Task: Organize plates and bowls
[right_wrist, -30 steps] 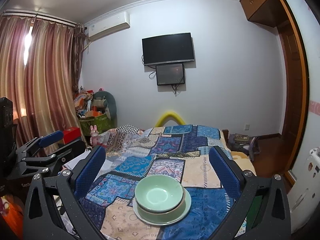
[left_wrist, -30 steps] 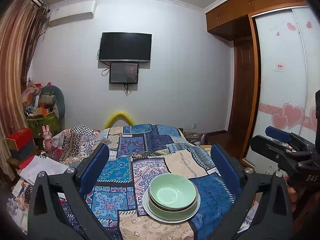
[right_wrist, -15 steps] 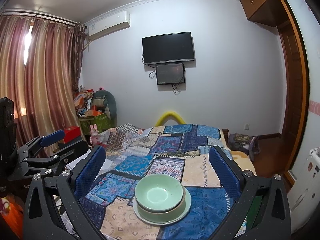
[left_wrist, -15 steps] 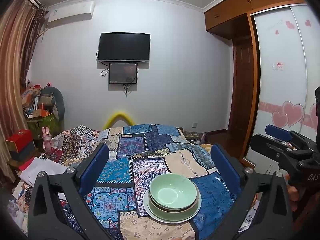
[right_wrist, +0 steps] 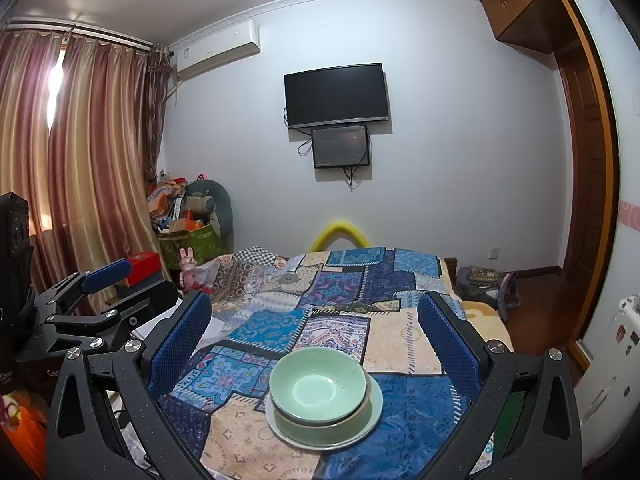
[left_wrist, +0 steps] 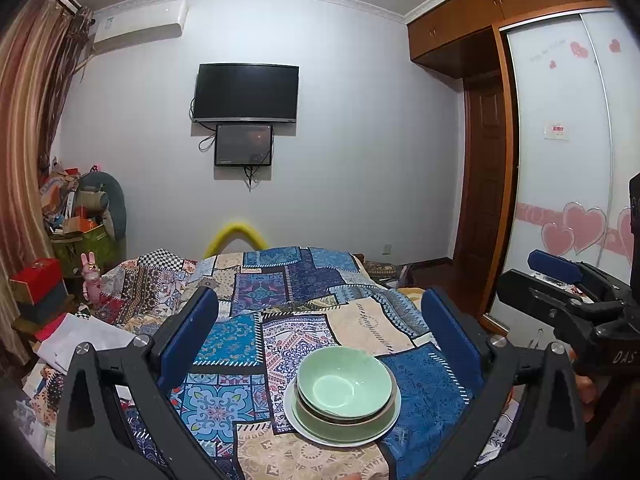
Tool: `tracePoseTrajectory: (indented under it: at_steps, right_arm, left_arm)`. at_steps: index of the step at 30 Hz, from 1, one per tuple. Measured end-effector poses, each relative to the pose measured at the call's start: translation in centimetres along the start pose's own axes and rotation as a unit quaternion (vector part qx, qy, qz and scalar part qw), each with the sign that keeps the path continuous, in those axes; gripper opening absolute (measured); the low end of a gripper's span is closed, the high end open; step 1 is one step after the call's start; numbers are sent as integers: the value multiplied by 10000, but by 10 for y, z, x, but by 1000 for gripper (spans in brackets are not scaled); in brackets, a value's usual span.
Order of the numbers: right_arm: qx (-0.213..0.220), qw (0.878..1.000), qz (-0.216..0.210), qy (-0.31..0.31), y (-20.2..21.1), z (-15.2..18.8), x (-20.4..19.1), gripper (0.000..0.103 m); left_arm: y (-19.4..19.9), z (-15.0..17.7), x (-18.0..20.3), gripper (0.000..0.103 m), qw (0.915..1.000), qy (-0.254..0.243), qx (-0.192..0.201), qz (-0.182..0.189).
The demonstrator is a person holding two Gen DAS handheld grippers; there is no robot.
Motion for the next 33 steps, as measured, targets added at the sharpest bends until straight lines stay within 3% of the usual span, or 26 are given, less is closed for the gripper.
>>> tracePoseTrajectory:
  at_steps: [33]
  right_arm:
    - [-156,9998,-86,-61,-6,3,4,103]
  left_arm:
    - [-9,2,-4,103,9994,264,-185,146]
Point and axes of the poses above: each gripper's, at about its wrist camera, not at the fingertips, and y roughly against the way its jaws point, x to its right, z to its underside, the point moved 9 cm from there along -y, roughly the way its jaws point, and after that the axes turned 11 degrees about y, right-handed, at the moved point
